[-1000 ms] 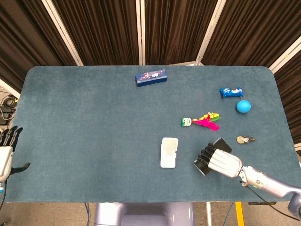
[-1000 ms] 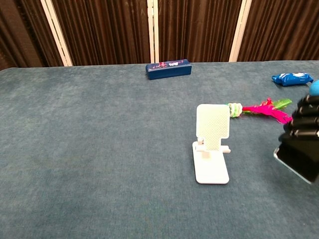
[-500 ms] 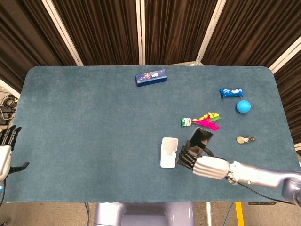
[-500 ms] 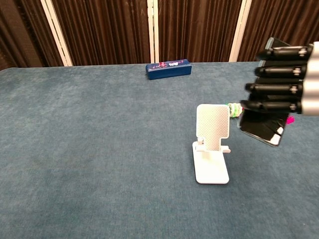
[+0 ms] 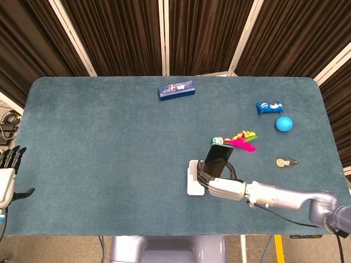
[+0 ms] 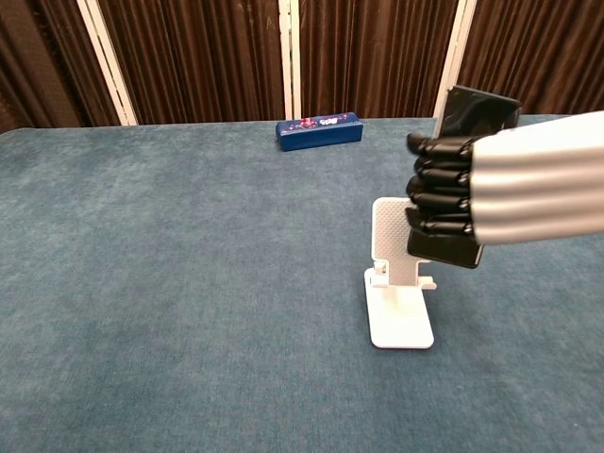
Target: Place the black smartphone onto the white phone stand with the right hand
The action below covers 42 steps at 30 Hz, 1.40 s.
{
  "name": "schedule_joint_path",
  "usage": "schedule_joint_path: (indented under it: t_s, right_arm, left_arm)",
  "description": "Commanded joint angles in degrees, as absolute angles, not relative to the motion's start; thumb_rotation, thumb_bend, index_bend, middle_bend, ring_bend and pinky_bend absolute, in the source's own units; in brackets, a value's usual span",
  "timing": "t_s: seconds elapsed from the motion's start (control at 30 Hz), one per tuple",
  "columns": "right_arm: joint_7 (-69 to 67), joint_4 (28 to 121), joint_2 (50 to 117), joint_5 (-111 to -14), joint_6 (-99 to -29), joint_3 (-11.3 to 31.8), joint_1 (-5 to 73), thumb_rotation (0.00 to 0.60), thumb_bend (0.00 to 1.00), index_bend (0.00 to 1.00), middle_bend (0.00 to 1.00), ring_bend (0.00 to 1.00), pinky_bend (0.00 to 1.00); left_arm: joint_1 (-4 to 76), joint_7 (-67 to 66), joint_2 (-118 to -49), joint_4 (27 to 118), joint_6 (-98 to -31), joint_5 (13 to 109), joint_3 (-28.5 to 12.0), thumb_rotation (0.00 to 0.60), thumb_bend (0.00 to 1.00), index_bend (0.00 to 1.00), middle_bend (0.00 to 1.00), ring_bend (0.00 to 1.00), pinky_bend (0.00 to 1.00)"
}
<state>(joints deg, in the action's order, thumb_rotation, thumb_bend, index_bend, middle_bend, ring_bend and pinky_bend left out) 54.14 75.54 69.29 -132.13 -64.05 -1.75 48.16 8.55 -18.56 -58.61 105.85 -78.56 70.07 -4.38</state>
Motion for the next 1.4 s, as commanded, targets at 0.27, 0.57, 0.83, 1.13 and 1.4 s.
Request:
schedule_joint_path:
  t_s: [0.27, 0.57, 0.83, 1.13, 1.4]
  right_arm:
    - [60.6, 83.1, 69.6, -128.4, -53.6, 1.0, 49.7, 0.6, 0.45, 0.54, 0.56, 0.39, 0.31]
    - [61.7, 83.3, 70.4, -126.1, -49.2, 2.4, 50.7, 0.6, 0.45, 0.54, 0.56, 0.39, 0.31]
    - [60.5, 82.6, 71.4, -126.8, -48.1, 1.0, 51.7, 0.6, 0.45, 0.54, 0.56, 0.39, 0.31]
    - [59.6, 81.0, 72.4, -127.4, -49.0, 0.3, 52.1, 0.6, 0.45, 0.55, 0.56, 0.38, 0.31]
    - [59.8, 81.0, 73.1, -127.5, -48.7, 0.0, 52.3, 0.6, 0.45, 0.54, 0.52, 0.35, 0.29]
  left_arm:
    - [9.0, -18.0, -58.5, 105.4, -77.8, 68.8, -4.7, 0.6, 0.0, 0.0, 0.0, 0.0, 0.0]
    - [9.4, -17.3, -58.2, 105.1, -77.0, 67.7, -4.9, 0.6, 0.0, 0.0, 0.0, 0.0, 0.0]
    - [9.7, -17.1, -58.3, 104.6, -76.4, 66.6, -5.1, 0.6, 0.0, 0.0, 0.0, 0.0, 0.0]
    - [10.0, -17.0, -58.4, 104.1, -76.1, 66.1, -5.2, 0.6, 0.0, 0.0, 0.0, 0.0, 0.0]
    - [10.0, -17.1, -58.4, 104.3, -76.3, 66.2, -5.0, 0.6, 0.0, 0.0, 0.0, 0.0, 0.0]
